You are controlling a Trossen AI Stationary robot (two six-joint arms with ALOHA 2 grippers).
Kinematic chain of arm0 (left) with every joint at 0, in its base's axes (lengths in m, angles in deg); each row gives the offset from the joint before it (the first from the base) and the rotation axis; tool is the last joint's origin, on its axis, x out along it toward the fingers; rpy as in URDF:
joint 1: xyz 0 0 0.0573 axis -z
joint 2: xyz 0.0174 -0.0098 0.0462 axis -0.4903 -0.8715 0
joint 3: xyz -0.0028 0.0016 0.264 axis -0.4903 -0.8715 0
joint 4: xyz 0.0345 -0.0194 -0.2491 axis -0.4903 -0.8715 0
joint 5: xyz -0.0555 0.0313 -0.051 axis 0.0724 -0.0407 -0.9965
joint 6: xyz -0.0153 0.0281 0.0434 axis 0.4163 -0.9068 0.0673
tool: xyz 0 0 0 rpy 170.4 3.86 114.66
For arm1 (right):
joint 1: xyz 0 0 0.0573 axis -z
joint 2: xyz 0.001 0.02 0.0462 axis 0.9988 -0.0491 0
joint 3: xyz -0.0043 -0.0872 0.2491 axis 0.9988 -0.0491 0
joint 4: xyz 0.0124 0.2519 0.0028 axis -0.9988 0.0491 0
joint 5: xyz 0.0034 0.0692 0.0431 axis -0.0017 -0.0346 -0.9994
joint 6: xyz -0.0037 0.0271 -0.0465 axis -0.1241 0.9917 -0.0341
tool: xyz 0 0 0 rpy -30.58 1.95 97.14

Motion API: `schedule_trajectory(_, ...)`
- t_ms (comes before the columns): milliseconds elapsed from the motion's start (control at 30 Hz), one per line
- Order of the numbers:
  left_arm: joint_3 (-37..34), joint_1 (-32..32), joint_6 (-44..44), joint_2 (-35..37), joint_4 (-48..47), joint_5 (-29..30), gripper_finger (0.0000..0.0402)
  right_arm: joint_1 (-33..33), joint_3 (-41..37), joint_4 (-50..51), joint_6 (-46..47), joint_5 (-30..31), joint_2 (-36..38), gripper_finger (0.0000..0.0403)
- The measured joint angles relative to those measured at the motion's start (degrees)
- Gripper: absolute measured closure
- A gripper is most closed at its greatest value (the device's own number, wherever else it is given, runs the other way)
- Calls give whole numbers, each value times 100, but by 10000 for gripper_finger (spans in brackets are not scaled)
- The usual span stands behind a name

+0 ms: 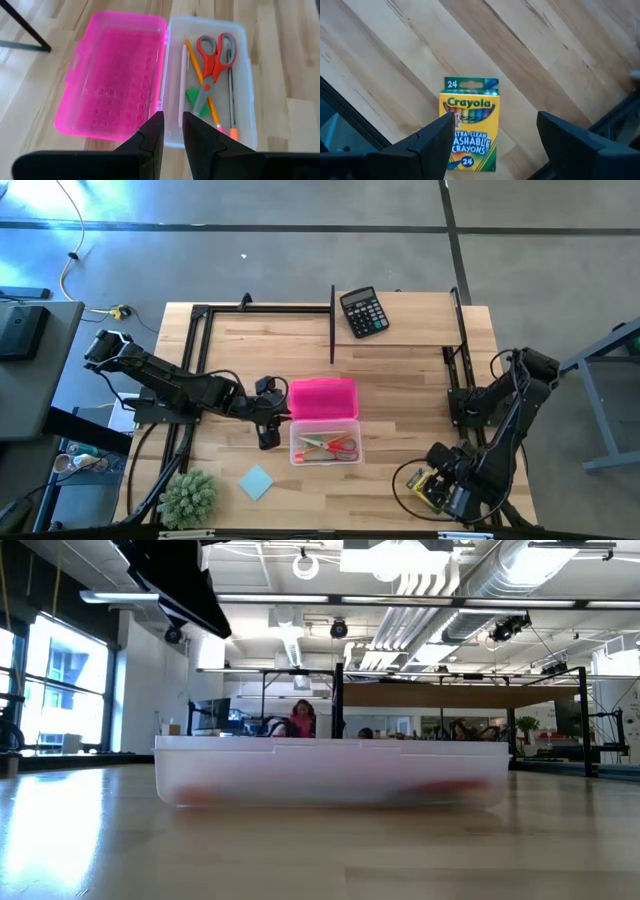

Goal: Pack school essentials
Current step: Put the yellow crayon pack into the supply box

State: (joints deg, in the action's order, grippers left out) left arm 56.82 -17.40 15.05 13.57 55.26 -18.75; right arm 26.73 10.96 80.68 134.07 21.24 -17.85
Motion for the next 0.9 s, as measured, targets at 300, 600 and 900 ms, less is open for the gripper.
schedule_trajectory(300, 2, 0, 2, -2, 206, -1, 339, -43, 0, -157, 197, -322, -167, 130)
schedule_trajectory(600, 2, 2, 2, -2, 295, 1, 339, -256, 0, -461, 323, -339, -296, 130)
schedule_trajectory(900, 2, 2, 2, -2, 295, -1, 339, -374, 0, -745, 337, -456, -814, 130)
